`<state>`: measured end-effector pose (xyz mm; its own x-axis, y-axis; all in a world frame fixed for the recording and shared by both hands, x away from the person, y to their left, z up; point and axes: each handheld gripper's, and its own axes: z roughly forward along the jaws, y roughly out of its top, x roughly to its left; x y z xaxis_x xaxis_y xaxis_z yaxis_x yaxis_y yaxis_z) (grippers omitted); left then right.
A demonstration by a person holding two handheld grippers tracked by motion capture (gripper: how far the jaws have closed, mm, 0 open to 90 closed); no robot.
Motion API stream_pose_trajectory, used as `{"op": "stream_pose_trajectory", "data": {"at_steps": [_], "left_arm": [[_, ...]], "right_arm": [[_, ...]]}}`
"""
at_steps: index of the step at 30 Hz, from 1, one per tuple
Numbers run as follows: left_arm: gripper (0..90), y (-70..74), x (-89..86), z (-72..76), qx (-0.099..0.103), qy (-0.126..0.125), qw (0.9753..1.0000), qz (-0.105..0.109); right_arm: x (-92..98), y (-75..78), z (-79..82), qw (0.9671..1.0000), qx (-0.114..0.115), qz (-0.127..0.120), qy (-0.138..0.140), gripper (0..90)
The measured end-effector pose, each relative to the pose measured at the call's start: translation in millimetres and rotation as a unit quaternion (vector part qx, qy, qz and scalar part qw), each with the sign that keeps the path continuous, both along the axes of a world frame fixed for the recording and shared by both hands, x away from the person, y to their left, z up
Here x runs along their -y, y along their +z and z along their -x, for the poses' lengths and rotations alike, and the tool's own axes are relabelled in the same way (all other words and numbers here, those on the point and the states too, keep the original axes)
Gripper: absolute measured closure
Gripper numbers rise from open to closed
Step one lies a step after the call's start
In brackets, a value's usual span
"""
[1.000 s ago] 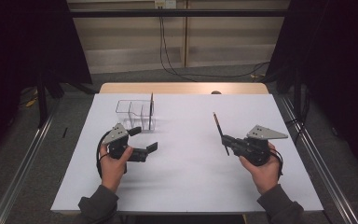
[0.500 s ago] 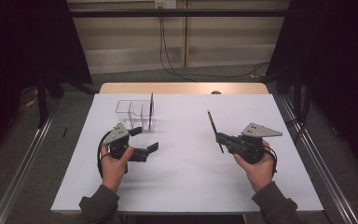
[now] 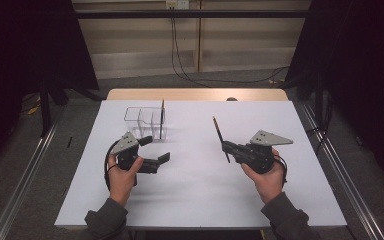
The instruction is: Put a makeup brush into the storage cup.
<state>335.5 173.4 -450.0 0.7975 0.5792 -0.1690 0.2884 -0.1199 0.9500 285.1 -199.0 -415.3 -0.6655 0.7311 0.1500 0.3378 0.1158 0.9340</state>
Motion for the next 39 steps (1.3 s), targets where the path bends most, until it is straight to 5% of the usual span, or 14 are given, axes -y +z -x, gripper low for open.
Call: {"op": "stream_pose_trajectory", "data": {"at_steps": [23,39], "left_arm": [[1.8,-1.1,3.4,-0.8,0.000,-0.004,1.0000,-0.008],[0.0,0.9,8.0,-1.8,-0.010,-0.021,0.9997,0.011]], "right_arm": [[-17.6,-3.8,-7.6,0.9994,0.005,-0.016,0.030,85.3],[-20.5,-5.9,-8.7,0.9991,0.011,-0.018,0.038,85.3]]}}
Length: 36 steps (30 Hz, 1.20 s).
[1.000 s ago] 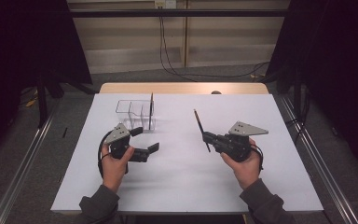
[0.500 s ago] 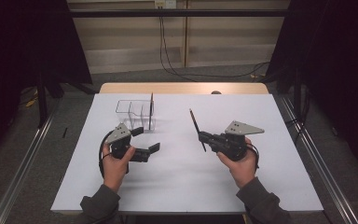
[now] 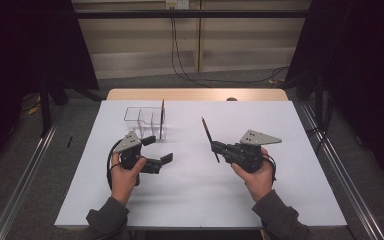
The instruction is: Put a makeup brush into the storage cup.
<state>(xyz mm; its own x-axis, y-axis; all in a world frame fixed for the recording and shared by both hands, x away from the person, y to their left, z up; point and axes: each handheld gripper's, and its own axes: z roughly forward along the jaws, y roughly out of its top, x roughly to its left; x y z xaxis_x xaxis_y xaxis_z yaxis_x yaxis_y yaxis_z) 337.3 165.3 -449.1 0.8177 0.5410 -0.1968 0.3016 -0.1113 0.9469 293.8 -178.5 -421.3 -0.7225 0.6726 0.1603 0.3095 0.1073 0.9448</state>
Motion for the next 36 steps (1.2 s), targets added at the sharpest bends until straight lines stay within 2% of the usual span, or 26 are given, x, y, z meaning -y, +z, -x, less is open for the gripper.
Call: {"op": "stream_pose_trajectory", "data": {"at_steps": [5,9,10,15,17,18,23,30,32,36], "left_arm": [[0.0,1.2,3.1,-1.0,-0.008,-0.001,1.0000,-0.003],[0.0,2.7,6.4,-1.9,-0.019,0.005,0.9998,0.008],[0.0,2.8,8.0,-2.9,-0.027,0.006,0.9994,0.019],[0.0,3.4,12.4,-5.2,-0.035,0.017,0.9990,0.022],[0.0,3.9,12.8,-6.2,-0.034,0.012,0.9991,0.023],[0.0,4.8,13.6,-5.9,-0.033,0.020,0.9990,0.022],[0.0,9.1,16.3,-7.0,-0.034,0.014,0.9987,0.035],[2.6,13.4,23.7,-9.7,-0.033,0.005,0.9985,0.043],[3.0,15.2,26.1,-10.5,-0.030,0.009,0.9984,0.046],[3.4,18.6,30.9,-11.9,-0.027,0.005,0.9988,0.041]], "right_arm": [[-0.5,0.0,0.5,1.0000,0.001,0.000,-0.002,85.3],[-0.6,-0.2,0.5,1.0000,0.002,0.001,-0.002,85.3],[-0.5,-0.2,0.4,1.0000,0.002,0.001,-0.002,85.3],[0.3,0.1,0.4,1.0000,0.002,0.001,-0.001,85.3],[0.5,0.2,0.4,1.0000,0.001,0.000,0.000,85.3],[0.5,0.2,0.5,1.0000,0.002,0.000,0.000,85.3],[-0.5,-0.6,0.4,1.0000,0.003,0.001,-0.001,85.3],[-1.7,-1.0,0.7,1.0000,0.002,0.000,0.003,85.3],[-1.4,-1.2,0.7,1.0000,0.002,0.002,0.003,85.3],[-1.4,-0.7,0.8,1.0000,0.003,-0.001,0.002,85.3]]}}
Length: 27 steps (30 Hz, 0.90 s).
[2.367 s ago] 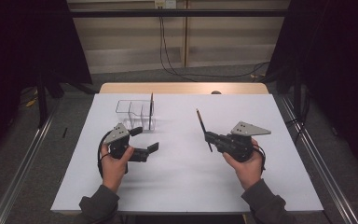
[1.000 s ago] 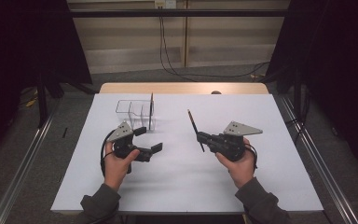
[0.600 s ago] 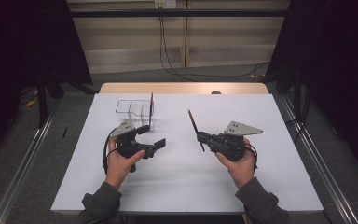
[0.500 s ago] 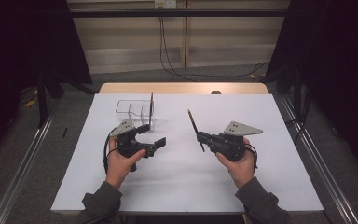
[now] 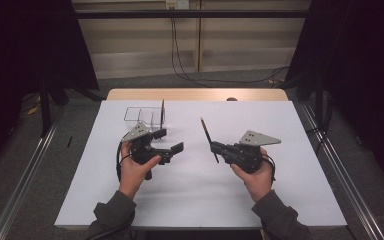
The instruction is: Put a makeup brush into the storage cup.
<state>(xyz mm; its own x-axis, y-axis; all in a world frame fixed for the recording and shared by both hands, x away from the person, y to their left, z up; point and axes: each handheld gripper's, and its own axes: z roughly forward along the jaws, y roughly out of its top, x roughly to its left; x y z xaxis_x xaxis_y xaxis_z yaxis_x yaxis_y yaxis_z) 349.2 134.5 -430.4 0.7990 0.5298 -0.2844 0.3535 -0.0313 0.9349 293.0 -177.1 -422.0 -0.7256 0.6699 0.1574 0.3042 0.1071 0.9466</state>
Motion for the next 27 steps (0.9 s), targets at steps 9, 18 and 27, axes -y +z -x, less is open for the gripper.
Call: {"op": "stream_pose_trajectory", "data": {"at_steps": [9,18,27], "left_arm": [[4.1,5.5,10.9,-3.2,-0.002,-0.010,0.9999,0.006],[4.8,9.9,19.2,-7.3,-0.003,-0.022,0.9997,0.007],[6.0,14.4,29.3,-8.9,-0.004,-0.034,0.9993,0.016]], "right_arm": [[0.2,0.4,0.2,1.0000,0.002,-0.002,0.001,85.3],[-0.8,-0.4,-0.2,1.0000,-0.002,-0.002,0.006,85.2],[-0.5,0.6,-0.4,1.0000,0.004,-0.002,0.006,85.2]]}}
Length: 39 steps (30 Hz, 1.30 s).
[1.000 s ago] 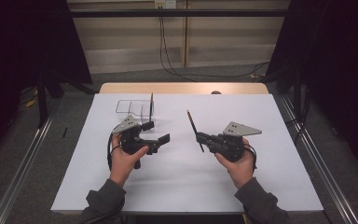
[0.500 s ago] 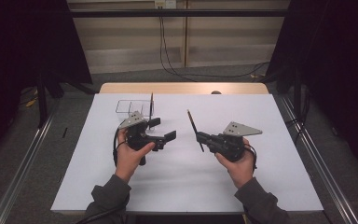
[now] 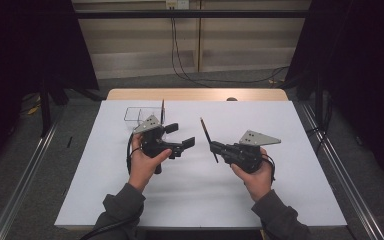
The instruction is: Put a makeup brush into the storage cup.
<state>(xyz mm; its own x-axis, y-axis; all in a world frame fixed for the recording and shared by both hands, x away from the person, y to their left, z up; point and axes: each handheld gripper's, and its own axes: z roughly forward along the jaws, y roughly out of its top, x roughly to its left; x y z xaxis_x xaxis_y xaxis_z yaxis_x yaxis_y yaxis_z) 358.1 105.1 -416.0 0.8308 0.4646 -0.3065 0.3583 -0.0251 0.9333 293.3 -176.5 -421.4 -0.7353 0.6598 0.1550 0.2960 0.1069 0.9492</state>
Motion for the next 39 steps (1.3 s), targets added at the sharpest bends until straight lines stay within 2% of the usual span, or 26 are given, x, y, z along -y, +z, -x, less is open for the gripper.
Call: {"op": "stream_pose_trajectory", "data": {"at_steps": [9,18,23,31,34,35,39], "left_arm": [[7.6,3.1,10.8,-1.9,0.002,-0.012,0.9999,-0.003],[13.8,5.0,16.3,-2.4,0.002,-0.021,0.9998,0.000],[21.8,6.2,17.4,-3.2,0.009,-0.031,0.9995,-0.005],[32.7,6.9,20.8,-3.0,0.009,-0.044,0.9990,0.001],[36.0,6.5,22.2,-3.0,0.009,-0.051,0.9986,0.010],[36.3,6.6,22.2,-3.4,0.014,-0.054,0.9984,0.006],[39.4,6.9,23.4,-2.9,0.011,-0.062,0.9979,0.014]], "right_arm": [[-0.6,-0.2,-0.1,1.0000,-0.001,-0.001,0.005,85.2],[-1.4,-0.9,0.2,1.0000,-0.001,0.001,0.005,85.2],[-2.2,-1.2,0.1,1.0000,0.002,0.002,0.008,85.2],[-2.9,-1.5,0.5,1.0000,0.001,0.002,0.009,85.2],[-3.1,-1.5,0.5,1.0000,0.002,0.002,0.009,85.2],[-3.1,-1.6,0.5,1.0000,0.002,0.002,0.008,85.2],[-3.2,-1.6,0.7,1.0000,0.002,0.003,0.008,85.3]]}}
